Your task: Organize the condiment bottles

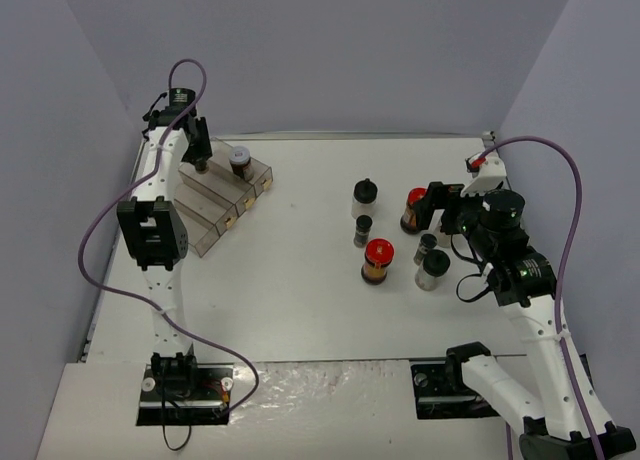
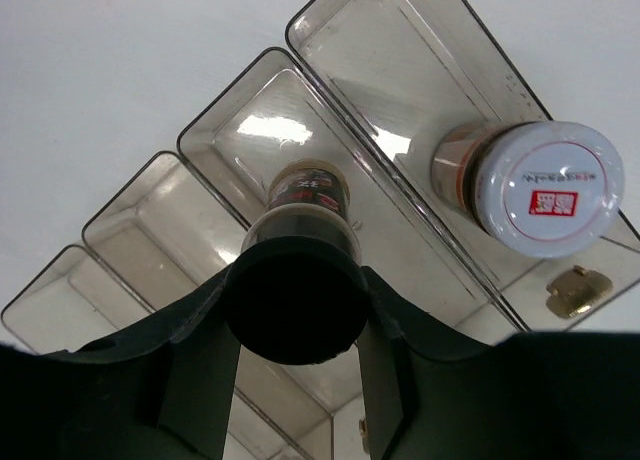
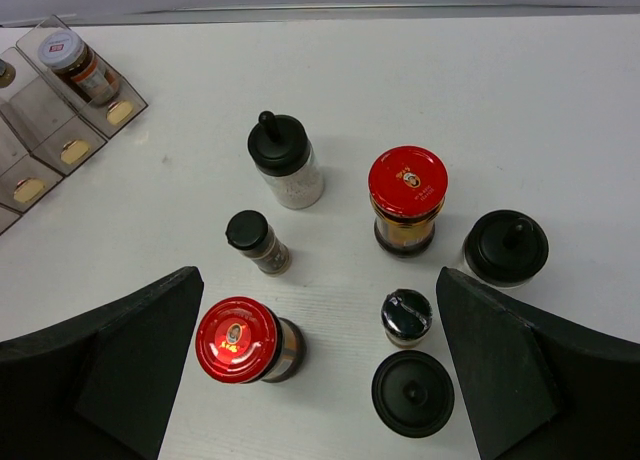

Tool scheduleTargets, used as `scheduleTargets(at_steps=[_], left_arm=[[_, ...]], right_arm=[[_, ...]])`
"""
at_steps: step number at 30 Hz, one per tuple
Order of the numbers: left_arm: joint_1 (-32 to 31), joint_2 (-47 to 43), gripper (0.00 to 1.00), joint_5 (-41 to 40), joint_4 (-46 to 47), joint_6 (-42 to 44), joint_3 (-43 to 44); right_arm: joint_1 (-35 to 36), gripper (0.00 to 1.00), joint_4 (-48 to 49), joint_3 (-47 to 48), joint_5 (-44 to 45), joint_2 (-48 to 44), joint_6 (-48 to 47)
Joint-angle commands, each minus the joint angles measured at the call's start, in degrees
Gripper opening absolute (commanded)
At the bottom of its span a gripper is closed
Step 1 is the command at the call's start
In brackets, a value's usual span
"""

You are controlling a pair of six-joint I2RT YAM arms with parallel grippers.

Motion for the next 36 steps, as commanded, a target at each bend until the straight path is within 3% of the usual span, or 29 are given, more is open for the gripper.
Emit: scheduleTargets(at_steps=[1,11,19,23,26,32,36], left_arm=[[1.42,2.37,0.00,0.66,-2.40,1.54,9.30],[2.01,7.64,0.02,1.68,-2.74,1.13,9.85],[2.10,8.11,0.42,2.10,-2.52,1.01,8.14],[2.10,7.10,0.55,2.10,-2.80,1.01,7.18],[2.03,4.60,0.72,2.10,-2.43,1.01,5.76],[0.98,-1.37,0.87,2.10,-4.48,-0.05,3.11],[-4.74,-10.47,0.90,2.10,-4.63,-1.68,-3.19]], right_arm=[[0.43,1.00,3.54,1.81,-0.19,0.77,-0.73],[0.46,1.00,3.75,1.81,0.56,2.03,-0.70],[0.43,1.00,3.81,1.21,0.36,1.44,-0.67],[0.43,1.00,3.81,0.68,0.35,0.56,-0.58],[0.43,1.00,3.74,0.65,0.17,-0.15,-0.74],[0.49,1.00,3.74,1.11,0.00,-1.56,-0.64],[0.43,1.00,3.81,1.15,-0.45,-3.07,-0.41]])
